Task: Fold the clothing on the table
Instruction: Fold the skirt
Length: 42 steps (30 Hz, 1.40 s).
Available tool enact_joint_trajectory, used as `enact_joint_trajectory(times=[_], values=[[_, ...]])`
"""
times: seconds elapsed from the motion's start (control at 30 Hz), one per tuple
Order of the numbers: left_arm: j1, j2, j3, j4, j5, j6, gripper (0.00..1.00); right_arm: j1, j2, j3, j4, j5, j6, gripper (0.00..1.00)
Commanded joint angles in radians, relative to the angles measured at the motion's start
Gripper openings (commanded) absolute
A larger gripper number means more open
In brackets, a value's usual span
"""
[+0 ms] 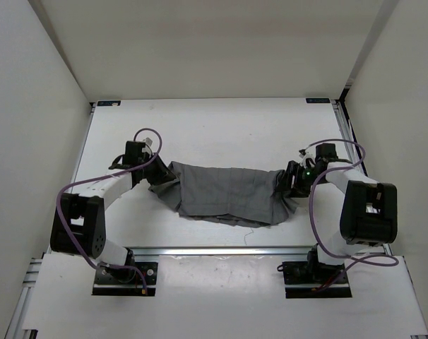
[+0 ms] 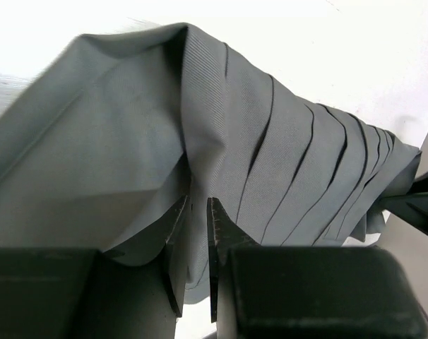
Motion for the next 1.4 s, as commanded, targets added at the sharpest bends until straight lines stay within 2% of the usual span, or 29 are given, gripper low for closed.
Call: enact_joint_trajectory(times=[0.0,0.13,0.43,0.53,0.7,0.87,0.9,0.97,1.03,1.07,1.1,1.17,1.37], values=[[0.013,-0.043,-0.005,0.018,0.011,0.002,0.26,-0.009,-0.054,0.031,-0.052,0.087,-0.04,0.64],[0.001,-0.027,-0.019,0.021,0.014,0.003,0.26,-0.022,-0.05,0.005,-0.031,0.098,-0.042,0.65],[0.008,-0.027,-0.031,-0.013,0.011,0.025,0.25,-0.066,0.016,-0.08,0.142,-0.086,0.018,0.66],[0.014,-0.046,-0.043,-0.016,0.017,0.025,0.26,-0.084,0.03,-0.146,0.257,-0.17,0.085,0.67],[0.028,-0.063,-0.06,-0.027,0.019,0.034,0.26,-0.06,0.025,-0.215,0.386,-0.244,0.157,0.67],[0.034,-0.078,-0.077,-0.031,0.011,0.036,0.25,-0.019,0.061,-0.196,0.412,-0.25,0.177,0.66],[0.04,-0.078,-0.08,-0.037,0.008,0.046,0.26,-0.009,0.076,-0.196,0.414,-0.262,0.182,0.64],[0.048,-0.079,-0.091,-0.031,0.007,0.043,0.26,0.012,0.084,-0.199,0.431,-0.268,0.194,0.48],[0.057,-0.079,-0.094,-0.027,0.014,0.043,0.26,0.014,0.093,-0.202,0.411,-0.267,0.191,0.13],[0.072,-0.083,-0.088,-0.034,0.02,0.051,0.25,0.012,0.094,-0.202,0.4,-0.258,0.19,0.04],[0.082,-0.083,-0.068,-0.039,0.027,0.057,0.26,0.0,0.082,-0.21,0.393,-0.247,0.184,0.0],[0.091,-0.092,-0.03,-0.051,0.04,0.068,0.25,-0.017,0.055,-0.215,0.373,-0.246,0.175,0.0],[0.085,-0.06,0.136,-0.117,-0.065,0.145,0.3,-0.086,0.042,-0.173,0.266,-0.218,0.112,0.0]])
